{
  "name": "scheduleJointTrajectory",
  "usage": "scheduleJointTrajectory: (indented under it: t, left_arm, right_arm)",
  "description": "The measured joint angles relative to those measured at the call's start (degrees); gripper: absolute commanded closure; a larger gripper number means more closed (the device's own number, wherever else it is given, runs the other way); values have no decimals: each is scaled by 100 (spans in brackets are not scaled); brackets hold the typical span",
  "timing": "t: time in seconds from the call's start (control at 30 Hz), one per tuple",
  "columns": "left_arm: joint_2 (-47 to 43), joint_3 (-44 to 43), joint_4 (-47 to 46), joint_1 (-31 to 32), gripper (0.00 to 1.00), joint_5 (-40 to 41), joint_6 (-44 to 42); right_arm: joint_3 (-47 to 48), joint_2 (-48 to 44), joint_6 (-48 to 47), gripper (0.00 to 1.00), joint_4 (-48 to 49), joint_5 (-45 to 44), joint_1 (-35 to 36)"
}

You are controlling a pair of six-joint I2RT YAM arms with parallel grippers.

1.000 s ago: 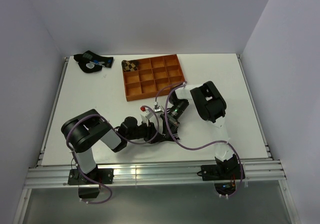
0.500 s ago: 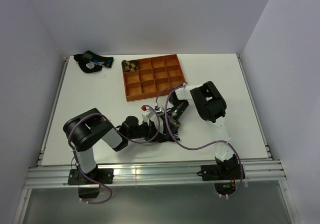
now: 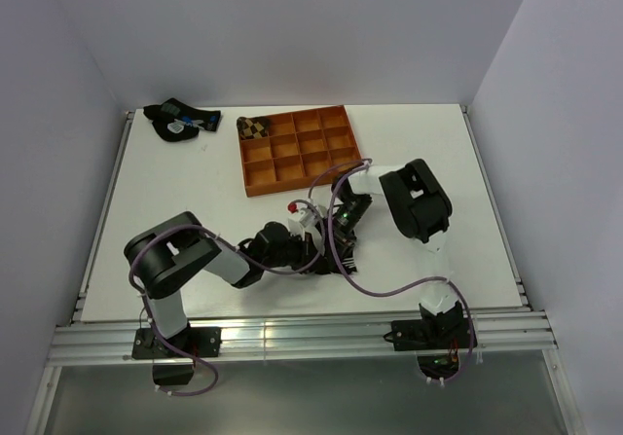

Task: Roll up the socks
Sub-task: Roll the sock at the center of the board.

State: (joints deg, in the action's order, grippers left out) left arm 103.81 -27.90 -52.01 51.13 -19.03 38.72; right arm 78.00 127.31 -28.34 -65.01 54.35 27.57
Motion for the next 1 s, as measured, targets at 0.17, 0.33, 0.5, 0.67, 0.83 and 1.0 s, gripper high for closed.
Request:
scheduleJointTrajectory:
  t: [0.17, 0.33, 0.5, 0.67, 0.83, 1.0]
  left_arm:
    - [-170, -466, 1023, 238, 100, 758, 236]
    - [-343, -874, 2052, 463, 100, 1534, 549]
    - [-468, -992, 2555, 531, 100, 1862, 778]
    - [-507, -1104, 2896, 535, 99, 1934, 911]
    - [-509, -1276, 3248, 535, 100, 1930, 929]
    - [-608, -1340, 3630, 426, 100, 1731, 1025]
  right_arm:
    - [-166, -415, 398, 60, 330, -402, -9]
    - [-354, -802, 748, 55, 721, -743, -11]
    - [-619, -1432, 949, 50, 1309, -1257, -9]
    - [-852, -2065, 1049, 48, 1757, -1705, -81]
    - [-1167, -2651, 931, 49, 2105, -1978, -278]
    - [-1967, -3591, 490, 51, 2492, -2227, -428]
